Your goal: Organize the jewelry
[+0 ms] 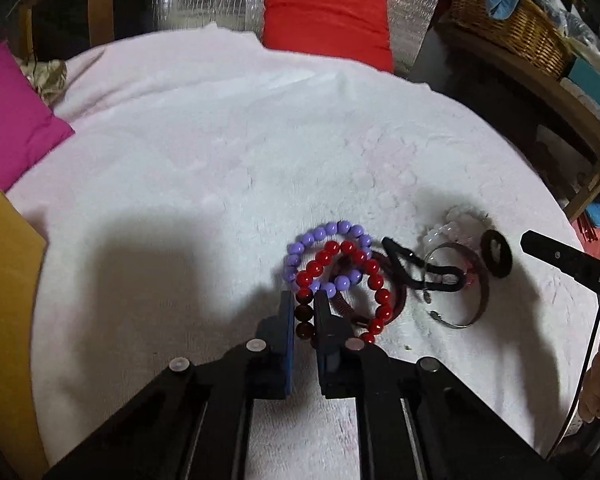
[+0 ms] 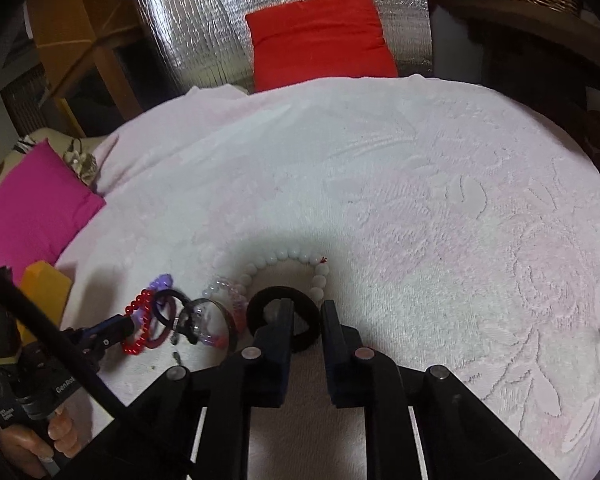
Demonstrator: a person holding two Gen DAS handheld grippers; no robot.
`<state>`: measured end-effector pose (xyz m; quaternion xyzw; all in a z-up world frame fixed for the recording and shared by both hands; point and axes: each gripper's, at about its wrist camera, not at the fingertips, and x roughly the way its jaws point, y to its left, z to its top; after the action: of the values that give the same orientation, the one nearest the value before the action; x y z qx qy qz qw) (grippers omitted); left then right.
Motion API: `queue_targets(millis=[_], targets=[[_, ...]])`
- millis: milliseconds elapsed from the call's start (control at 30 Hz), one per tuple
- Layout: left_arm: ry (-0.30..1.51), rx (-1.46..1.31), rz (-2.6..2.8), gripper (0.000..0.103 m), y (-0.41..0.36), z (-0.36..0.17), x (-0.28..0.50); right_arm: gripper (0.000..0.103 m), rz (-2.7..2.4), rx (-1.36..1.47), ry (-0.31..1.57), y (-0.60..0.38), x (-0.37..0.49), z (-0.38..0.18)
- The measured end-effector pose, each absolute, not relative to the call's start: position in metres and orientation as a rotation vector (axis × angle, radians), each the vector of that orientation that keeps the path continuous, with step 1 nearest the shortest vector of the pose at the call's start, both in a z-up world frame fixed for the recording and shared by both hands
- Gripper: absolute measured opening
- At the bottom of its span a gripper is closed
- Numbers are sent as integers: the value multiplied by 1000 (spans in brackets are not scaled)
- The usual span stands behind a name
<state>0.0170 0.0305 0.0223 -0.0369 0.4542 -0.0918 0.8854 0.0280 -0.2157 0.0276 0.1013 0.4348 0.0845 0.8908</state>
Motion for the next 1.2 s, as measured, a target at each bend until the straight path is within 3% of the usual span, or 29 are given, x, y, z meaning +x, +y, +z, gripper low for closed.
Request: queue_targets(millis=[367, 433, 500, 533, 667, 733, 800, 933, 1033, 1100, 1200], targets=[[888, -67, -195, 9, 39, 46, -5, 16, 197, 258, 905, -232, 20, 32], [892, -68, -194, 9, 40, 46, -5, 24, 193, 276, 934, -234, 24, 27], [887, -63, -193, 9, 39, 48, -6, 52, 194, 295, 962, -234, 28, 22], [883, -57, -195, 9, 38, 49, -6, 56, 197, 305, 963, -234, 29, 20], [868, -43, -196, 9, 38, 53, -10, 55, 275, 293, 923, -220, 25, 25], [861, -35, -188, 9, 39, 55, -12, 52, 327, 257, 921, -206, 23, 26], [857, -37, -189, 9, 40, 57, -14, 39, 354, 207, 938, -190, 22, 23], [848, -24, -192, 10, 38, 61, -17, 38, 299, 177, 1012, -174, 28, 5], [843, -17, -195, 10, 37, 62, -19, 30, 271, 208, 1032, -175, 32, -4], [843, -12, -193, 10, 37, 63, -21, 14, 270, 203, 1024, -172, 32, -4], [835, -13, -186, 10, 39, 65, -23, 5, 267, 176, 1007, -167, 31, -2]])
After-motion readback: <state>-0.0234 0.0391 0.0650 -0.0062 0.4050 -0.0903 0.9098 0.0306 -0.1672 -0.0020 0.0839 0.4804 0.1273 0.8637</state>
